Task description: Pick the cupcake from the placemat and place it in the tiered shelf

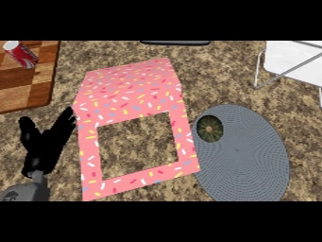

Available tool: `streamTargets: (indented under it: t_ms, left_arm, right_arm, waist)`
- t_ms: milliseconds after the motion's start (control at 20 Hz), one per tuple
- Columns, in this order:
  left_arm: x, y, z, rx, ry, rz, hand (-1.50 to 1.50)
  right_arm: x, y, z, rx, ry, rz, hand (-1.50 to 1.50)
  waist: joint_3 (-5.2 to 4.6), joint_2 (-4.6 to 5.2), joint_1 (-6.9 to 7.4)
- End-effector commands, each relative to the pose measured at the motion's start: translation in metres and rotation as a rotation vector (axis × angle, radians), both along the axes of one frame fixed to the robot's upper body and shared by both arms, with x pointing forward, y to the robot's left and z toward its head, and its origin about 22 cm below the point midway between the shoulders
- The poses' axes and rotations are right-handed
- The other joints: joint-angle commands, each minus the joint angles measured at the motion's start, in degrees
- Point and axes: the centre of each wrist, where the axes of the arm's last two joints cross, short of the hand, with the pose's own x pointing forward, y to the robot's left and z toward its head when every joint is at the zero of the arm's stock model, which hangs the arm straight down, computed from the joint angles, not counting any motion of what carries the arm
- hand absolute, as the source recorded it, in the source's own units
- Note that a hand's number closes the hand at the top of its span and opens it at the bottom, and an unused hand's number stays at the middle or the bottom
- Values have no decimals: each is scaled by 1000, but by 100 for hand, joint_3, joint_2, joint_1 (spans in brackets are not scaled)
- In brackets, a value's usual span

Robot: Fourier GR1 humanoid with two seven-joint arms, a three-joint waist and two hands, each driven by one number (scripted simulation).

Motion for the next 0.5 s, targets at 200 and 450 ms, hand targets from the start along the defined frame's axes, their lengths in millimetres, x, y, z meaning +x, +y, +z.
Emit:
streamTargets:
  t_ms: [200, 450]
  left_arm:
    - [-7, -8, -20, -1, 51, 0, 0]
    - [11, -2, 3, -9, 38, 8, 0]
  right_arm:
    - [-1, -11, 5, -22, 17, 30, 150]
    - [5, 7, 22, 166, -90, -43, 150]
  waist:
    - [-26, 26, -11]
    - [-24, 37, 10]
